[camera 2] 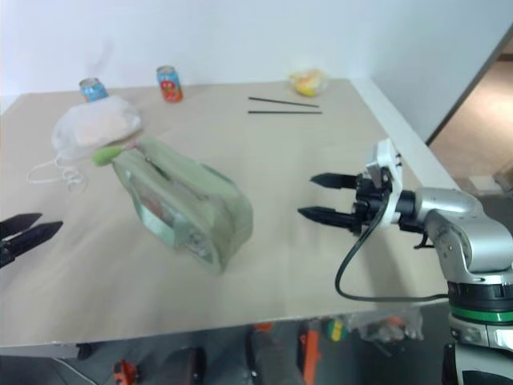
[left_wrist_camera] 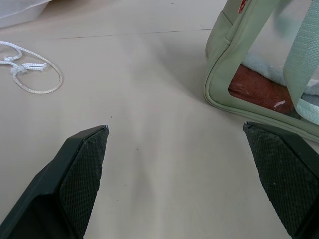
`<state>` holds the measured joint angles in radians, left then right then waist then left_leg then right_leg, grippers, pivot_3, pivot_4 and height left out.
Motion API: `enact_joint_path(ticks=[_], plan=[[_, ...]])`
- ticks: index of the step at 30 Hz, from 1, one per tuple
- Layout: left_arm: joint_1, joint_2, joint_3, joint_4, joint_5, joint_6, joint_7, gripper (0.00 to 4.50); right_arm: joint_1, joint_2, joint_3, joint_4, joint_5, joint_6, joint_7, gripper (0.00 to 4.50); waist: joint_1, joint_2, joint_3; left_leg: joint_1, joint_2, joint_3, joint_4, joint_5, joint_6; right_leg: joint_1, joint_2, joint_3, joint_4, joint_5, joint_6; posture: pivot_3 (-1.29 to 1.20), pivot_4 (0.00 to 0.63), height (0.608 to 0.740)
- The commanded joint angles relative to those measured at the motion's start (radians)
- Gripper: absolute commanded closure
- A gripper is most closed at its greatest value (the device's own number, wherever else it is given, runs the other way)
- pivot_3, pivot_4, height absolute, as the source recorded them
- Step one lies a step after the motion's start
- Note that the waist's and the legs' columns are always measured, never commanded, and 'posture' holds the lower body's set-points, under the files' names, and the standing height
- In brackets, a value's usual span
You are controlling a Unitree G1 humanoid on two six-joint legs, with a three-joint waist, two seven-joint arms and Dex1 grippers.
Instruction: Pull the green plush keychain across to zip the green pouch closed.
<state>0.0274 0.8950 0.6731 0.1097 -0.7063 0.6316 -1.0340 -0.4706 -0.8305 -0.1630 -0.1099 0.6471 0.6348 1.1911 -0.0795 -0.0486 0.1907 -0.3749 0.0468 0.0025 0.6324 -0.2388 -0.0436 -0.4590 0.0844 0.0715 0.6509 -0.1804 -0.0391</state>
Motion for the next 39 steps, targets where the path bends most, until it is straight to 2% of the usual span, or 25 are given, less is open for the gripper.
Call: enact_joint_path(ticks=[1, 4, 11, 16, 25, 28, 32, 38, 39], plan=[[-0.045, 0.037, 0.0, -0.086, -0.023, 0.0, 0.002, 0.02, -0.037, 0.009, -0.013, -0.029, 0.018, 0.001, -0.025, 0.0, 0.0, 0.0, 0.0, 0.0, 0.0, 0.0, 0.0, 0.0, 0.0, 0.0, 0.0, 0.0, 0.0, 0.0, 0.0, 0.0, 0.15, 0.74], [-0.13, 0.046, -0.021, -0.202, -0.101, 0.041, 0.002, 0.02, -0.095, 0.036, 0.033, -0.031, 0.012, 0.02, -0.047, 0.0, 0.002, -0.001, 0.001, -0.001, 0.0, -0.001, 0.002, 0.0, 0.0, 0.0, 0.0, -0.001, 0.0, 0.001, 0.001, 0.0, 0.15, 0.74], [-0.291, 0.049, -0.021, -0.325, -0.31, 0.151, 0.018, 0.02, -0.199, 0.08, 0.138, -0.125, 0.045, 0.055, -0.01, 0.0, -0.002, -0.001, 0.001, 0.0, 0.0, 0.001, 0.003, 0.0, 0.0, 0.001, 0.0, 0.0, 0.0, 0.002, 0.003, 0.0, 0.15, 0.74], [-0.247, 0.04, -0.086, -0.457, -0.285, 0.096, -0.05, 0.02, -0.223, 0.14, 0.267, -0.117, -0.041, -0.005, 0.0, 0.0, -0.001, -0.001, 0.001, 0.0, 0.002, 0.0, 0.003, -0.001, 0.0, 0.0, 0.003, 0.001, 0.001, 0.001, 0.002, 0.0, 0.15, 0.74], [-0.173, 0.01, -0.105, -0.482, -0.269, 0.05, -0.052, 0.02, -0.264, 0.24, 0.359, -0.01, -0.145, -0.091, -0.01, 0.0, -0.001, -0.001, 0.001, 0.0, 0.002, -0.001, 0.005, -0.001, 0.0, 0.0, 0.003, 0.0, 0.004, 0.001, 0.001, 0.0, 0.15, 0.74], [-0.166, 0.003, -0.104, -0.489, -0.273, 0.045, -0.042, 0.0, -0.275, 0.276, 0.35, 0.035, -0.162, -0.117, -0.02, 0.76, 0.0, -0.001, 0.001, 0.0, 0.002, -0.001, 0.006, -0.001, 0.0, 0.0, 0.003, 0.001, 0.005, 0.001, 0.001, 0.0, 0.15, 0.74], [-0.157, -0.006, -0.097, -0.497, -0.278, 0.043, -0.032, 0.0, -0.28, 0.3, 0.338, 0.06, -0.162, -0.127, -0.016, 2.22, 0.0, -0.001, 0.001, 0.0, 0.002, -0.001, 0.005, -0.001, 0.0, 0.0, 0.003, 0.001, 0.006, 0.001, 0.001, 0.0, 0.15, 0.74], [-0.14, -0.003, -0.079, -0.486, -0.279, 0.041, -0.035, 0.0, -0.282, 0.254, 0.355, 0.072, -0.17, -0.15, 0.087, 4.42, 0.0, -0.001, 0.001, 0.0, 0.002, -0.001, 0.006, -0.001, 0.0, 0.0, 0.003, 0.001, 0.006, 0.0, 0.001, 0.0, 0.15, 0.74], [-0.14, -0.002, -0.072, -0.479, -0.284, 0.043, -0.034, 0.0, -0.289, 0.245, 0.358, 0.08, -0.177, -0.161, 0.106, 4.47, 0.0, -0.001, 0.001, 0.0, 0.001, -0.001, 0.006, -0.001, 0.0, 0.0, 0.003, 0.001, 0.006, 0.0, 0.001, 0.0, 0.15, 0.74]])
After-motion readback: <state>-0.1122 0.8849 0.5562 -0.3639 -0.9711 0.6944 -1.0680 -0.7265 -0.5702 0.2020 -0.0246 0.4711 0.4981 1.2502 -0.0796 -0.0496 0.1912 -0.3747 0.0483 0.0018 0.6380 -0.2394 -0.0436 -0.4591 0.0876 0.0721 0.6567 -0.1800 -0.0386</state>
